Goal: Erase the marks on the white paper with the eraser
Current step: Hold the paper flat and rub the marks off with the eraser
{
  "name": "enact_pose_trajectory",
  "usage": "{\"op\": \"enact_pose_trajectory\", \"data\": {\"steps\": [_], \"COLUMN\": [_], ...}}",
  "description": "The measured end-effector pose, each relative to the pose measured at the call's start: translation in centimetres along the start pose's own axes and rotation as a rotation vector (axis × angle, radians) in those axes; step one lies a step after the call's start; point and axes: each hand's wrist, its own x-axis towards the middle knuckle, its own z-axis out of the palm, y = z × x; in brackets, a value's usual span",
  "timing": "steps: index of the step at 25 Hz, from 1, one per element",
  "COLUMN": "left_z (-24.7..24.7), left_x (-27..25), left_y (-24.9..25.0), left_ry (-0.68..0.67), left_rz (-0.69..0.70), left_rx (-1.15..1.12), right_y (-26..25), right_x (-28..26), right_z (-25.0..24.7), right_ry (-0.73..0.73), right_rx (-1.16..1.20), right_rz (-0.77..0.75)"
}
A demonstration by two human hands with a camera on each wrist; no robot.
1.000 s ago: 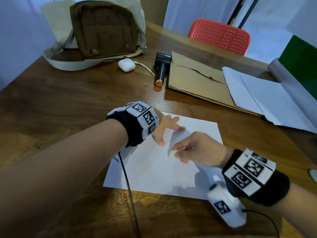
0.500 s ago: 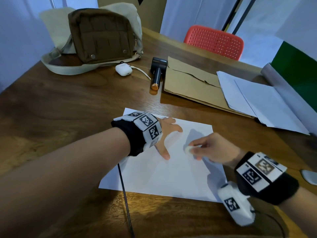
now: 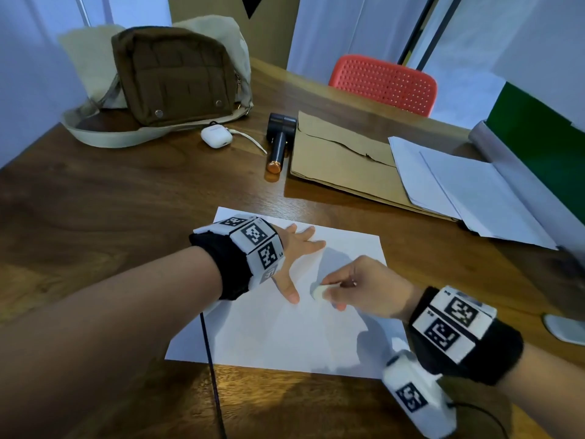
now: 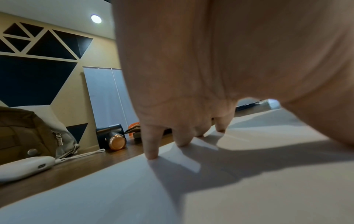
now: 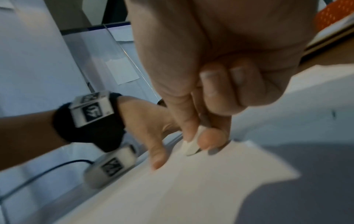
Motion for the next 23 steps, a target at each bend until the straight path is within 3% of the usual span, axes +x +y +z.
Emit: {"op": "enact_pose_trajectory", "data": {"steps": [4, 8, 12, 17, 21, 23], "left_z": [0.0, -0.2, -0.1, 0.1, 0.0, -0.1], "left_x": [-0.1, -0.1, 0.2, 1.0, 0.3, -0.1], "left_y": [0.1, 0.5, 0.3, 0.2, 0.2, 0.4], "left_ry": [-0.011, -0.007, -0.036, -0.016, -0.021, -0.017], "left_rz": [-0.009, 0.026, 0.007, 0.047, 0.004, 0.010], "left_rx": [0.005, 0.042, 0.036, 0.059, 0.008, 0.033], "right_y": [0.3, -0.2, 0.2, -0.9, 0.0, -0.8], "right_x": [1.8, 0.5, 1.8, 1.0, 1.9, 1.3], "right_z": [-1.9, -0.1, -2.0, 0.1, -1.8, -0.7], "right_ry": [0.216, 0.049, 0.200, 0.054, 0.201, 0.198], "right_rx": [-0.045, -0.064, -0.032, -0.076, -0.056, -0.128], "right_rz": [0.067, 0.033, 0.128, 0.102, 0.172, 0.100]}}
